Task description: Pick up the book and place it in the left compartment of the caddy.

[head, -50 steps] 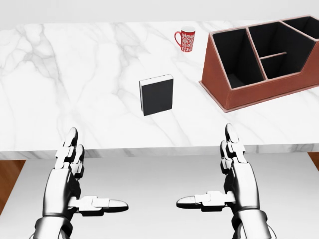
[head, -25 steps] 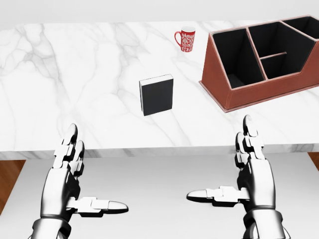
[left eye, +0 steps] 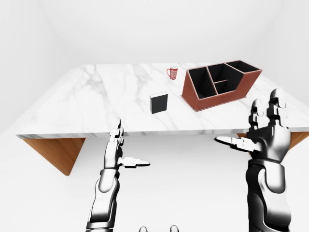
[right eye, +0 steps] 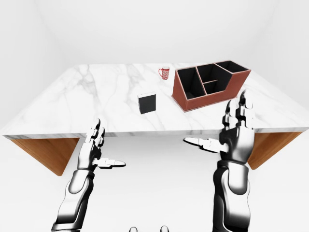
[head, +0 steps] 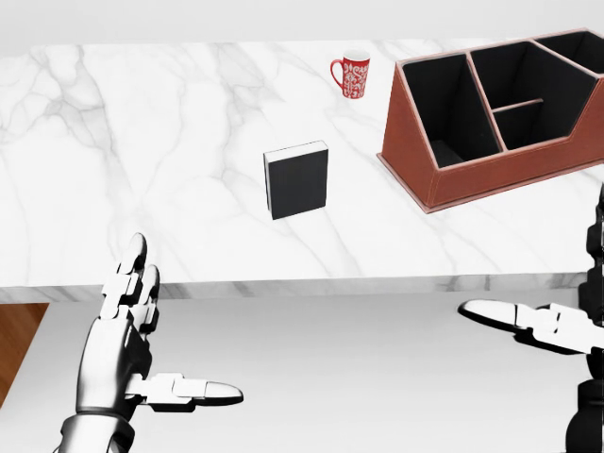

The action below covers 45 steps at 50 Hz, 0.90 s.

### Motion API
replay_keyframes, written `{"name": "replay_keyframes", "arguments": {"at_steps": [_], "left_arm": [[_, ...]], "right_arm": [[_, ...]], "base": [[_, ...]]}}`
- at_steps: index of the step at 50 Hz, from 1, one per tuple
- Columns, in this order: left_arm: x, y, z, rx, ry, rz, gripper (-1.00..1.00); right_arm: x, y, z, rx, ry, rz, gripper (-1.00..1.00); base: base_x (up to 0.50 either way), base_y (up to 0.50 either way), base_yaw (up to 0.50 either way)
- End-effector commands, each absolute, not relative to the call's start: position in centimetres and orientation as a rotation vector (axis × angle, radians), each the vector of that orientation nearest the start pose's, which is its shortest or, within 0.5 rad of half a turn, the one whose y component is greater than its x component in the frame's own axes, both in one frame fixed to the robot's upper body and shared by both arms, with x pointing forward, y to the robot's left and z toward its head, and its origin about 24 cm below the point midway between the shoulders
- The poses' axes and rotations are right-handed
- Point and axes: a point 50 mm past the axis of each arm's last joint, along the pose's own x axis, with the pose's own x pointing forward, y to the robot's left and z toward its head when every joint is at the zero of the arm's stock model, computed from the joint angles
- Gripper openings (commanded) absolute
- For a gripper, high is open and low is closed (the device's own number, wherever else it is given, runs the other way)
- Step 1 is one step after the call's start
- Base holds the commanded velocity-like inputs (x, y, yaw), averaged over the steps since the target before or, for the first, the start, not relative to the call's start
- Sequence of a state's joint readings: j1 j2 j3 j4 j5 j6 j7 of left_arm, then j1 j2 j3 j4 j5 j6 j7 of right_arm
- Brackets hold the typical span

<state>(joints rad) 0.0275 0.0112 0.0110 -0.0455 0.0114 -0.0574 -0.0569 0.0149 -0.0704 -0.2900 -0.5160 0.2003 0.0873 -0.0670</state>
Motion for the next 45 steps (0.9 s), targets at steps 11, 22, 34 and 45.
{"name": "replay_keyframes", "arguments": {"at_steps": [11,22,34,45], "left_arm": [[24.9,15.2,5.0,0.032,-0.077,-0.045,1.0],[24.9,15.2,5.1,0.032,-0.08,-0.04,1.0],[24.9,15.4,5.2,0.026,-0.091,-0.026,1.0],[24.9,15.4,5.2,0.03,-0.097,-0.022,1.0]], "right_arm": [[19.1,-26.7,19.4,0.139,-0.653,-0.418,1.0],[18.0,-29.3,19.9,0.157,-0.677,-0.492,1.0],[17.2,-31.4,19.7,0.178,-0.67,-0.553,1.0],[16.1,-34.0,18.8,0.21,-0.636,-0.628,1.0]], "base": [[0.0,0.0,0.0],[0.0,0.0,0.0],[0.0,0.0,0.0],[0.0,0.0,0.0]]}}
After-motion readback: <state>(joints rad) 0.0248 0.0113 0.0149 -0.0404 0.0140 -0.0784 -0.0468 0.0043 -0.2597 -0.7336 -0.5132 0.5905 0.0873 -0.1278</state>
